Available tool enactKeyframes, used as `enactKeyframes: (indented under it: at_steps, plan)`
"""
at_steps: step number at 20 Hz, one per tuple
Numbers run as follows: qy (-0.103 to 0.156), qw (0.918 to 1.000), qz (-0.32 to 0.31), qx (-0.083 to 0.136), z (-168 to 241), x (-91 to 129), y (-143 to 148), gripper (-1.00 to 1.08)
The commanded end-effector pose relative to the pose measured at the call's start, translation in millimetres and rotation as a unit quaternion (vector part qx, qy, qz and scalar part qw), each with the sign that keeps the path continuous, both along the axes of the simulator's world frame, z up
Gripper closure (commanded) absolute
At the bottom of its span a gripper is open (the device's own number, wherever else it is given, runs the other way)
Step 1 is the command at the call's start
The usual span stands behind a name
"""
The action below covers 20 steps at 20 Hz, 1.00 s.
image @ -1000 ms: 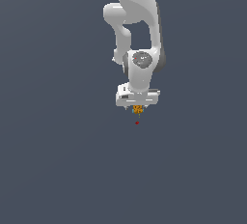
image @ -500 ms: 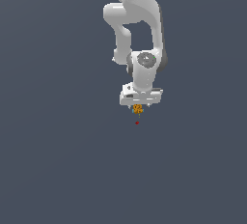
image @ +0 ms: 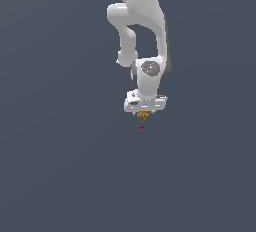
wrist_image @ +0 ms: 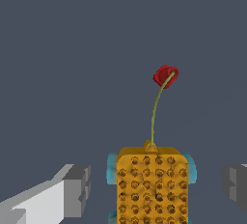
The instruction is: Pick up the object and move it to a goal position.
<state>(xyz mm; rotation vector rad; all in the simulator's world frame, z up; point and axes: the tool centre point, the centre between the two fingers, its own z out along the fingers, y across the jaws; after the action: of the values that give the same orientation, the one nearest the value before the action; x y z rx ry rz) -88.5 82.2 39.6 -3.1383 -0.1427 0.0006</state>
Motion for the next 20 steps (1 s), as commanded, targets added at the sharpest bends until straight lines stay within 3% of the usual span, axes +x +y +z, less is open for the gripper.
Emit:
enactKeyframes:
  at_steps: [1,8,9,20]
  plan:
    - [0.000,1.0000,0.000,0.000,-12,-1,0,-0.92]
    - [0.000,1.0000,0.000,0.000,-24,0,0,-0.92]
    - [0.000,1.0000,0.000,0.000,-24,0,0,1.08]
    - [0.000,1.0000,0.001,0.000,-23,-1,1,1.08]
